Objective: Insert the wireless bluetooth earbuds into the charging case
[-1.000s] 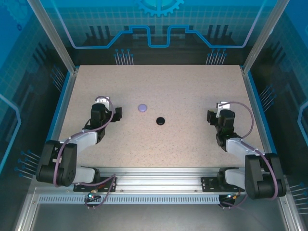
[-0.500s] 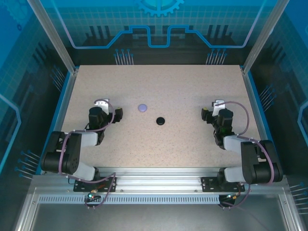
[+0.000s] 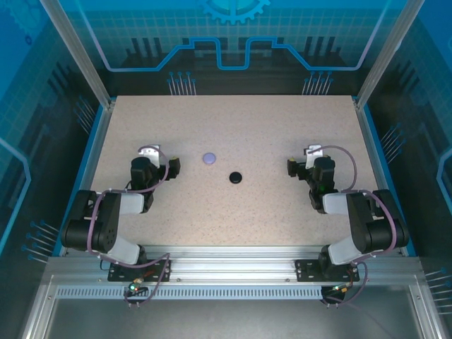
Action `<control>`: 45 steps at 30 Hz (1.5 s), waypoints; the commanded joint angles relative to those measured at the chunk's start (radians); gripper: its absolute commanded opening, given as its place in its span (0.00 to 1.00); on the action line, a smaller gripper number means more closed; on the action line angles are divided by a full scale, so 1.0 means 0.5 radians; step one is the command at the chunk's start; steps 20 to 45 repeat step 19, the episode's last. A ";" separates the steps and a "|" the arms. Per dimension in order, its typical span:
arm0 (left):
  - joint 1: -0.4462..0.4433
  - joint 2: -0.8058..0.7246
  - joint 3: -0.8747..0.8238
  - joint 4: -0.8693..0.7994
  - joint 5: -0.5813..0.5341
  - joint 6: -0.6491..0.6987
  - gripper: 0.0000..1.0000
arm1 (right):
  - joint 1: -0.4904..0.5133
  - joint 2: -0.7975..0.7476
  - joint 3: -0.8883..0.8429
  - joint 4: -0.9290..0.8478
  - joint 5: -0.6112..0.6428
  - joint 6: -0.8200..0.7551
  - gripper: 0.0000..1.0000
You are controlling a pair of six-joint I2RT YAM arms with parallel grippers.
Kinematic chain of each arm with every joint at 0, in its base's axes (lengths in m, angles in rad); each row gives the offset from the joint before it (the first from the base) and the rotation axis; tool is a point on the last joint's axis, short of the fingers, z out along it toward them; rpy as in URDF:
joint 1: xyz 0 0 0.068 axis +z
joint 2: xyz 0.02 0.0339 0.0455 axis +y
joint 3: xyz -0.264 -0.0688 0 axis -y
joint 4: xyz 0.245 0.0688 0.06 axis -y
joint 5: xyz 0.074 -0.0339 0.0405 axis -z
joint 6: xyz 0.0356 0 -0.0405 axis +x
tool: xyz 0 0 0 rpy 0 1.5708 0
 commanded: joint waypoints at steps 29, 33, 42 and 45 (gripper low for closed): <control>0.027 0.015 0.045 -0.015 -0.020 -0.004 0.99 | -0.012 0.001 0.041 0.016 0.014 -0.004 1.00; 0.027 0.015 0.045 -0.015 -0.020 -0.004 0.99 | -0.012 0.001 0.041 0.016 0.014 -0.004 1.00; 0.027 0.015 0.045 -0.015 -0.020 -0.004 0.99 | -0.012 0.001 0.041 0.016 0.014 -0.004 1.00; 0.027 0.015 0.045 -0.015 -0.020 -0.004 0.99 | -0.012 0.001 0.041 0.016 0.014 -0.004 1.00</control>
